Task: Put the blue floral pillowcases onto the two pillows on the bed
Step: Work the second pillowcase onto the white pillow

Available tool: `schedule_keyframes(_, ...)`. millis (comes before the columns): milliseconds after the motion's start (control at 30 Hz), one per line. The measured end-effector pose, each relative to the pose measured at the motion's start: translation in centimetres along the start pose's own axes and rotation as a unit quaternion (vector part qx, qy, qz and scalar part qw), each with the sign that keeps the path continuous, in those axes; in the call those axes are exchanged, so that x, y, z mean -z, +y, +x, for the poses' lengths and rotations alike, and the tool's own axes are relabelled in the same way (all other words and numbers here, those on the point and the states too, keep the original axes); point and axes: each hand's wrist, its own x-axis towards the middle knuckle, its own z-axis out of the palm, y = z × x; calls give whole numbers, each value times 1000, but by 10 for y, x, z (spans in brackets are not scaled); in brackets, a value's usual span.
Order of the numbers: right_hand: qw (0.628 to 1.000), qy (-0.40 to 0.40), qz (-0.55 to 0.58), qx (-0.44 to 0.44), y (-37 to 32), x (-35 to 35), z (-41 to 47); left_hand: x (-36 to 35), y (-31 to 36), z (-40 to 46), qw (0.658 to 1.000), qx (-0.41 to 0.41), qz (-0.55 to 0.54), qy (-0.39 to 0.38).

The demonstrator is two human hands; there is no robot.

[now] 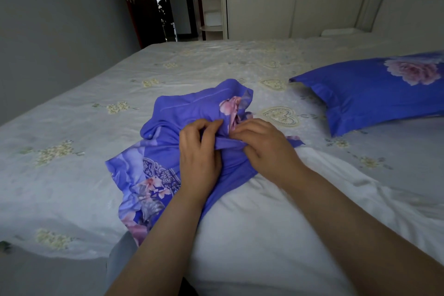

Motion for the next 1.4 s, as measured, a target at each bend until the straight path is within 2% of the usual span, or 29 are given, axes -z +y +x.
schedule_keyframes(200,984,-52,116,-125,-12,13,4,1,-4,-1,997,24,-74,-16)
schedule_keyframes(333,987,-15,60,-150,-1,-2,6,6,-2,6,994,-13,-103,23)
schedule_keyframes(433,991,-2,-12,-135,14,-10,1,11,4,0,995,-76,-62,13)
schedule_keyframes(567,991,3,-62,-117,14,-17,-5,15,8,-6,996,-82,-37,-14)
schedule_keyframes(700,996,35,-57,-62,17,-16,-9,11,5,0,995,-26,16,-94)
schedule_keyframes(833,1000,26,4,0,6,-4,-7,9,-5,3,987,70,-39,-138)
schedule_keyframes(933,999,-1,-34,-14,3,-5,-4,13,-8,6,977,86,-63,-185)
schedule_keyframes(1033,991,-14,-106,-86,12,-14,-4,19,-10,16,965,66,-65,-247)
schedule_keyframes(1067,989,-17,-102,-103,15,-16,-4,22,-11,22,954,80,-96,-273)
schedule_keyframes(1133,991,-12,-68,-114,20,-18,-5,30,-15,38,901,176,-237,-319)
schedule_keyframes(1167,992,-8,-52,-115,22,-19,-6,32,-20,48,878,220,-302,-301)
schedule_keyframes(1200,992,-7,-38,-119,23,-19,-6,32,-25,58,881,234,-319,-260)
schedule_keyframes(1233,992,-6,-25,-125,22,-19,-6,30,-30,67,911,209,-277,-223)
schedule_keyframes(1267,991,-8,-15,-135,21,-20,-6,25,-34,76,945,153,-193,-214)
schedule_keyframes(1300,990,-14,-7,-139,20,-20,-6,19,-35,82,963,88,-107,-229)
schedule_keyframes(1334,990,-23,4,-138,19,-19,-6,11,-35,87,965,37,-41,-258)
schedule_keyframes(1400,985,-69,80,-135,21,-16,-7,-3,-30,94,945,5,37,-325)
